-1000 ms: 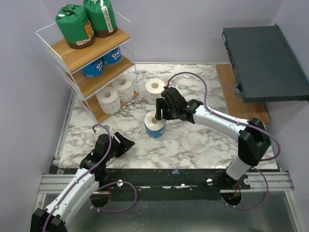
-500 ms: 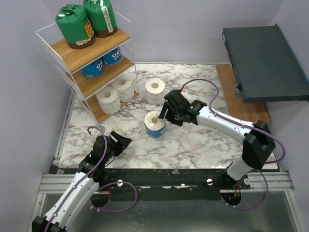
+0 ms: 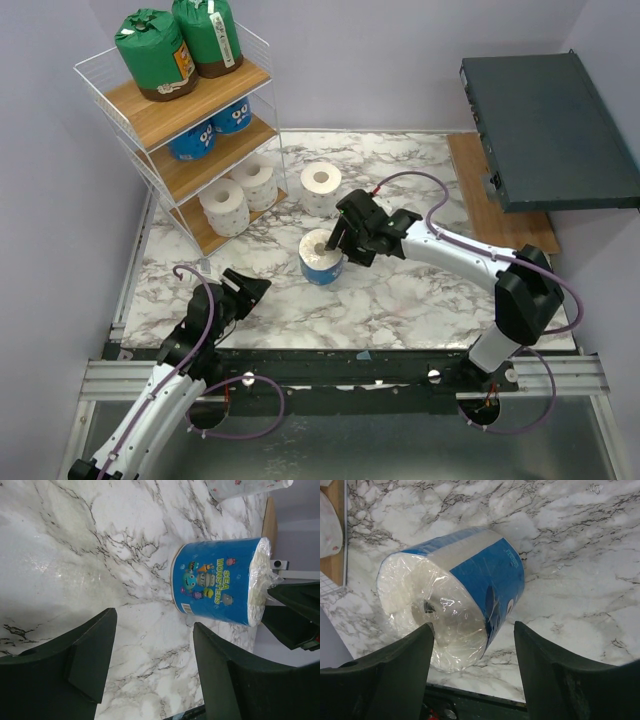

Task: Place and organize the paper towels onto the shelf
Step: Move the paper towel to the center of the board, then pick up the paper towel from the center of the board.

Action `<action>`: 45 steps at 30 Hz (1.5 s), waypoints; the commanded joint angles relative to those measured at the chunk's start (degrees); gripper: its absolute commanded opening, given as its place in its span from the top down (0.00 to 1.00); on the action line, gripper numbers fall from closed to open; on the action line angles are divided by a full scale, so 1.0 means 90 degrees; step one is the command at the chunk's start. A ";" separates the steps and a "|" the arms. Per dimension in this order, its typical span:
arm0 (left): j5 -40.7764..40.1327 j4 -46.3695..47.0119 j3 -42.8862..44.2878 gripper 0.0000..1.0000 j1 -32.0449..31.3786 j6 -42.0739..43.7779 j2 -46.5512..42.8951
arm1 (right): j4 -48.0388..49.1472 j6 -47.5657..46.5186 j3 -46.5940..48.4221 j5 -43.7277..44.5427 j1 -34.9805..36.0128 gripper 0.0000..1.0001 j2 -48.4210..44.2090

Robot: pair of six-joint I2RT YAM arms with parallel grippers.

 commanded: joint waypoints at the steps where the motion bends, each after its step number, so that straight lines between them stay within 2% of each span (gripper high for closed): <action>1: -0.0139 -0.0590 -0.0288 0.35 -0.0015 -0.0057 -0.0052 | 0.0066 0.0113 -0.0036 -0.0132 0.0073 0.32 0.0227; 10: -0.0031 -0.0312 -0.0405 0.35 -0.0014 -0.0076 0.0108 | 0.0133 -0.0083 0.0063 -0.0162 0.0185 0.36 0.0571; 20: 0.0002 -0.0356 -0.0437 0.35 -0.0022 -0.0042 0.0025 | -0.0036 -0.0277 0.0220 -0.0042 0.0184 0.58 0.0669; 25: -0.0024 -0.0420 -0.0430 0.35 -0.0019 -0.0040 -0.0058 | -0.0235 -0.0613 0.0578 0.0131 0.0190 0.63 0.0212; 34: -0.0022 -0.0469 -0.0388 0.35 -0.0011 -0.0066 -0.0017 | -0.1101 -0.1469 0.2832 0.0326 0.0190 0.63 0.0482; 45: -0.0159 -0.0890 -0.0024 0.35 -0.0020 0.0030 -0.0152 | -0.1295 -0.1558 0.5474 -0.0216 0.0204 0.65 0.1961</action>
